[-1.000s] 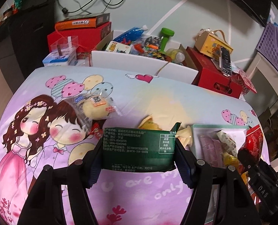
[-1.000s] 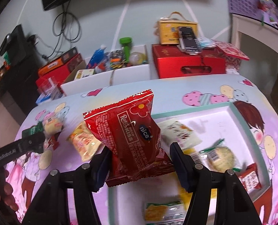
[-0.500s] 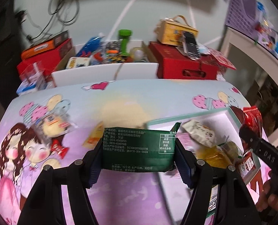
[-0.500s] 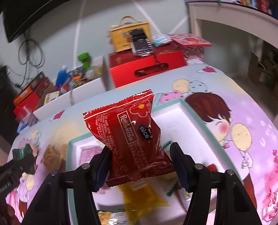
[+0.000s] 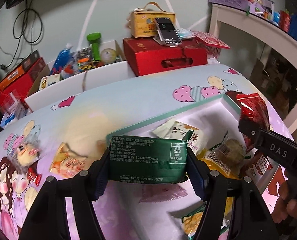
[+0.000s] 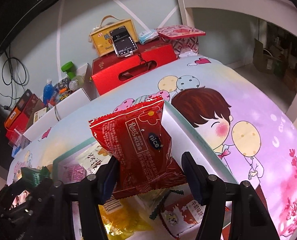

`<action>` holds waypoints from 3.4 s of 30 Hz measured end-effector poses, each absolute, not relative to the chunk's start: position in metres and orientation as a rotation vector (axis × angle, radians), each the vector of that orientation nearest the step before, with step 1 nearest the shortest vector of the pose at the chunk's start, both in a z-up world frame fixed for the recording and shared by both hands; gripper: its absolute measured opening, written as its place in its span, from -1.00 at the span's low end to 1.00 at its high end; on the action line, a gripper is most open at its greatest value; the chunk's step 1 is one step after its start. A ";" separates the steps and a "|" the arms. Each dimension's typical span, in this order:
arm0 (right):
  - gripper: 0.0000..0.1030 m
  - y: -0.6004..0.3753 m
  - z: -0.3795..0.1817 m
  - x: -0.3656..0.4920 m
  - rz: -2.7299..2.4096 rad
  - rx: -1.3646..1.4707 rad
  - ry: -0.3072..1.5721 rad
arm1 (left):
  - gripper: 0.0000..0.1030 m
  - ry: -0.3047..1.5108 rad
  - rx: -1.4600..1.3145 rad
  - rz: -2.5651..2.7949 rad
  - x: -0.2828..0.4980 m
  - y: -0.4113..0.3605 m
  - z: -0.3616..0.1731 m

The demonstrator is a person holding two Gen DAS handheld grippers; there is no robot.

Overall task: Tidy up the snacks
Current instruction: 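Open both tools over the tray to drop the green and red packets, then withdraw both open tools from the tray back toward the snack pile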

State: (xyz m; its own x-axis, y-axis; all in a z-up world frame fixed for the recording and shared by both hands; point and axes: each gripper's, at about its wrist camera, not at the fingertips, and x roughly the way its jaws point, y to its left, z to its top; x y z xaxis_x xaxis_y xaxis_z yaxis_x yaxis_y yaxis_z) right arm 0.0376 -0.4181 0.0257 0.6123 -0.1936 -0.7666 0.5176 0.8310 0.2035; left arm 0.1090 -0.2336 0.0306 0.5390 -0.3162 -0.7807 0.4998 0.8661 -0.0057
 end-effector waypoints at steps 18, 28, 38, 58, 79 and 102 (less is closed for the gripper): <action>0.26 -0.416 0.020 0.048 -0.418 0.424 0.835 | 0.41 0.860 0.214 -0.538 0.118 -0.263 0.019; 0.28 -0.416 0.021 0.047 -0.426 0.417 0.837 | 0.45 0.848 0.205 -0.488 0.123 -0.252 0.028; 0.78 -0.417 0.019 0.048 -0.452 0.400 0.842 | 0.75 0.862 0.147 -0.405 0.135 -0.229 0.032; 1.00 -0.405 0.020 0.052 -0.444 0.306 0.848 | 0.84 0.864 0.109 -0.339 0.142 -0.208 0.032; 1.00 -0.347 0.055 0.052 -0.293 0.260 0.748 | 0.85 0.841 0.024 -0.242 0.131 -0.121 0.047; 1.00 -0.174 0.039 0.083 0.183 0.211 0.809 | 0.85 0.848 -0.231 0.136 0.114 0.089 0.051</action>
State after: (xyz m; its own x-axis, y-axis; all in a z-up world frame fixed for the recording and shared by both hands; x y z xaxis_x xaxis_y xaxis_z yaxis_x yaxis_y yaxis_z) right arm 0.0832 -0.1741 0.0387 0.6761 0.2420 -0.6959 -0.0817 0.9633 0.2556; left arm 0.1143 0.0893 0.0510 0.6548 0.0271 -0.7553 -0.2101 0.9665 -0.1474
